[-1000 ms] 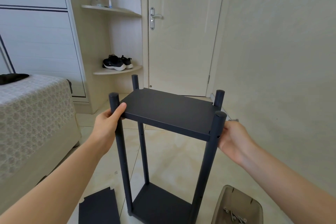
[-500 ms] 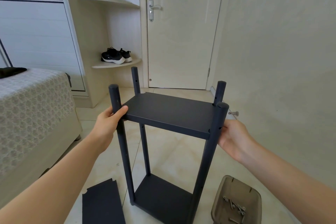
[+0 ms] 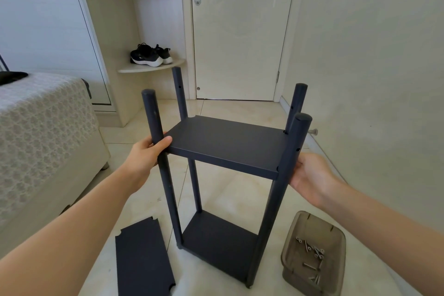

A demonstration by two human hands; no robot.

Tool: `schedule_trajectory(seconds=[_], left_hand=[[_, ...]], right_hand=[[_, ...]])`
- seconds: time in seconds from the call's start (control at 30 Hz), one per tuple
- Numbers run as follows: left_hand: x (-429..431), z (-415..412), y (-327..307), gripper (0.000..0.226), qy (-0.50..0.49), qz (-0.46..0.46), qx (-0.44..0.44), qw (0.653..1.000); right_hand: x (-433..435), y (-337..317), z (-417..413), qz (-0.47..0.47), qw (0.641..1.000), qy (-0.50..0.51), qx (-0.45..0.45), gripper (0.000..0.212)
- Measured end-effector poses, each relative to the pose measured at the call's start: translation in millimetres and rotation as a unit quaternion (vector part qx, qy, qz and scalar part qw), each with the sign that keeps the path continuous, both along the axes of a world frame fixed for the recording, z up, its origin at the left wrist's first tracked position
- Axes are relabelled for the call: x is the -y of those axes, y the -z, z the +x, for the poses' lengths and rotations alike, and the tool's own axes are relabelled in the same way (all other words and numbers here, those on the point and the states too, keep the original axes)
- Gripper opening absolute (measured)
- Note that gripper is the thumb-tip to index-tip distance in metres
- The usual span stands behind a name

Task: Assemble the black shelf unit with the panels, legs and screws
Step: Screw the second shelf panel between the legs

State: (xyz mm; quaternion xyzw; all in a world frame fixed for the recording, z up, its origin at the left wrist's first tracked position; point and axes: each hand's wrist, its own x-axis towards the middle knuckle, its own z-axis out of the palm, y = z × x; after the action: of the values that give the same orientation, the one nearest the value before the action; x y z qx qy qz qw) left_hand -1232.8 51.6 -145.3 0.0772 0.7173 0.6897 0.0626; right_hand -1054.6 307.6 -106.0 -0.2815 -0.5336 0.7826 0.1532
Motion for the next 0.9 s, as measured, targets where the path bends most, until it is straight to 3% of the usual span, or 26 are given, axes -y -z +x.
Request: schedule_trajectory(seconds=[0.2, 0.9], left_hand=[[4.4, -5.5, 15.4, 0.045, 0.018, -0.026, 0.034, 0.999], [10.6, -7.0, 74.7, 0.046, 0.06, -0.058, 0.106, 0.991]], right_hand=[[-3.4, 18.9, -1.0, 0.012, 1.0, -0.01, 0.024, 0.028], [-9.2, 60.3, -7.7, -0.051, 0.996, -0.045, 0.061, 0.029]])
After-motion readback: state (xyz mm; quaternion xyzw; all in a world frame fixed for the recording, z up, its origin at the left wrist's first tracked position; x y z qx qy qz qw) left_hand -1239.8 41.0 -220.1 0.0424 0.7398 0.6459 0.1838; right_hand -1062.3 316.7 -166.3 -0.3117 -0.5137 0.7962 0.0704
